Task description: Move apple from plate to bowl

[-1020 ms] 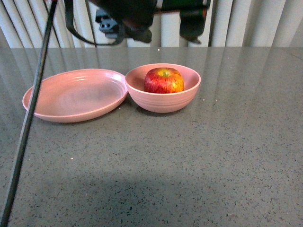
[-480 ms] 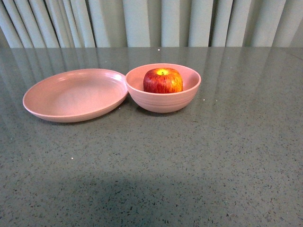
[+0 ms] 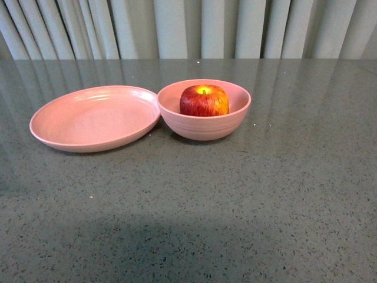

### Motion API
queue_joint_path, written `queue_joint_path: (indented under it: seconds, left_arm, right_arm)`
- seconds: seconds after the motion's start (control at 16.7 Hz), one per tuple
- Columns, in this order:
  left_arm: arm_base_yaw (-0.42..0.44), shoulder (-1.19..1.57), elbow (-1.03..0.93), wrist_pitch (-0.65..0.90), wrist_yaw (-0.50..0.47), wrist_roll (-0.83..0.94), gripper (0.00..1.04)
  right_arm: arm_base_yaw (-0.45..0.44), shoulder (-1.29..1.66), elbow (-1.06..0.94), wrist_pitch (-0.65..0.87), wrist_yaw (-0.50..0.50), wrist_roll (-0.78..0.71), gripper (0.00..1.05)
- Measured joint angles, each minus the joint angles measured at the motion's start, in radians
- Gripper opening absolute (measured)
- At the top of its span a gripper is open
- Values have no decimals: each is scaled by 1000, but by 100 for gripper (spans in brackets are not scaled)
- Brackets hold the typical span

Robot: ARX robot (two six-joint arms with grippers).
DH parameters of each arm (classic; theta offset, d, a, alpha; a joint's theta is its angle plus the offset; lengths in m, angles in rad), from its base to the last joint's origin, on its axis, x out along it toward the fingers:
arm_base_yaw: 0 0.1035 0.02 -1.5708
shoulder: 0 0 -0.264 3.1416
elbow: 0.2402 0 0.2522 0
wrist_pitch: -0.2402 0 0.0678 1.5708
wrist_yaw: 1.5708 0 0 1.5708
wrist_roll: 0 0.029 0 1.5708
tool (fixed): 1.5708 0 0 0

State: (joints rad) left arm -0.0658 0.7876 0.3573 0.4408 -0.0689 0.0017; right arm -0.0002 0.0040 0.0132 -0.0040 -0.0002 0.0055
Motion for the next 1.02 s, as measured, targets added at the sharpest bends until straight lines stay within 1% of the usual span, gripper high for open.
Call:
queue_joint_path:
  seconds: [0.06, 0.18, 0.3, 0.78, 1.02]
  left_arm:
    - [43, -23, -31, 7, 51, 0, 1]
    - [69, -62, -92, 14, 60, -2, 1]
    - [65, -119, -155, 17, 68, -1, 1]
    - [65, -172, -195, 13, 68, -1, 1]
    - [65, -260, -255, -24, 68, -1, 1]
  right_arm:
    - [0, 0, 0, 0, 0, 0, 98]
    - [0, 0, 0, 0, 0, 0, 98]
    - [0, 0, 0, 0, 0, 0, 98]
    - [0, 0, 0, 0, 0, 0, 98]
    - [0, 0, 0, 0, 0, 0, 98]
